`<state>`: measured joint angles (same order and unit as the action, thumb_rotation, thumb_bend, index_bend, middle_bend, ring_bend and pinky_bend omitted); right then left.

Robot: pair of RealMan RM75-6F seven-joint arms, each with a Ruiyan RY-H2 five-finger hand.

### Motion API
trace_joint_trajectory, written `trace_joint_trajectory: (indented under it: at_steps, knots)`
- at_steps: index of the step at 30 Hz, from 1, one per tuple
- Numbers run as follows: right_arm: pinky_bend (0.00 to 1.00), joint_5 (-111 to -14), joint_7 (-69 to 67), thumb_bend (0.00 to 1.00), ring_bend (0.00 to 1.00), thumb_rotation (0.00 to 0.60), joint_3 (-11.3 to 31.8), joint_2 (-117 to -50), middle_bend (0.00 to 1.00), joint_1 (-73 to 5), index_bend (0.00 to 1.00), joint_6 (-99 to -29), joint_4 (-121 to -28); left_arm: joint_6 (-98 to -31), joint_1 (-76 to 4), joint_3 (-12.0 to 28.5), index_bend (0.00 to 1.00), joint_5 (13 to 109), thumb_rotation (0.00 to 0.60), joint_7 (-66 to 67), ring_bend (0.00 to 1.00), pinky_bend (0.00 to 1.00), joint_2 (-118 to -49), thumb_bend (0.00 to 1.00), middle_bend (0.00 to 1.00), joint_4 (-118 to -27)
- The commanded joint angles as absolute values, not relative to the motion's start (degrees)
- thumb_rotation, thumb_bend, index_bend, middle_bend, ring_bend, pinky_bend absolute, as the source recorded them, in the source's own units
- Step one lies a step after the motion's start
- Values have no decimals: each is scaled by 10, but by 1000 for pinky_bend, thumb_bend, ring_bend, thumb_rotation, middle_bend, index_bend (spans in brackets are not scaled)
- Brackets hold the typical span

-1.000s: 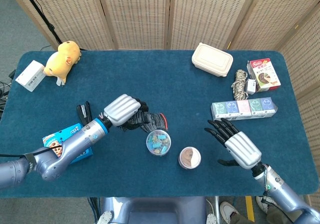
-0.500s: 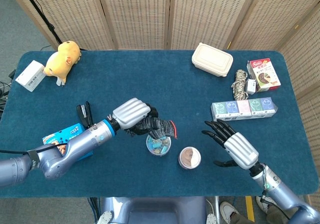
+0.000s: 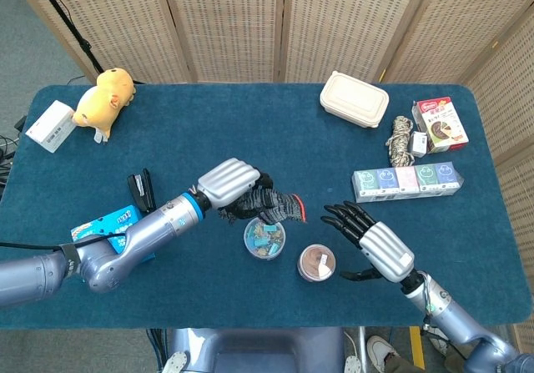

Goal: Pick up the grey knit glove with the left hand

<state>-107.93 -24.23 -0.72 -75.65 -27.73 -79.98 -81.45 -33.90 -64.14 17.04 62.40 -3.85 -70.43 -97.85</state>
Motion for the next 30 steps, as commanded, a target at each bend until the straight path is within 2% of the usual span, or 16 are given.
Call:
trace_joint_trajectory:
  at_steps: [1,30]
  knots:
    - [0,-1076,-243,0,0,600,-4,-769,38,-285,30,-799,-812,-338,-648,169,587,610,600,-31,445,551,-706,318,499,-982]
    - [0,-1066,-220,0,0,600,1,-833,58,-306,53,-825,-819,-339,-694,163,587,511,600,-17,445,552,-727,323,499,-969]
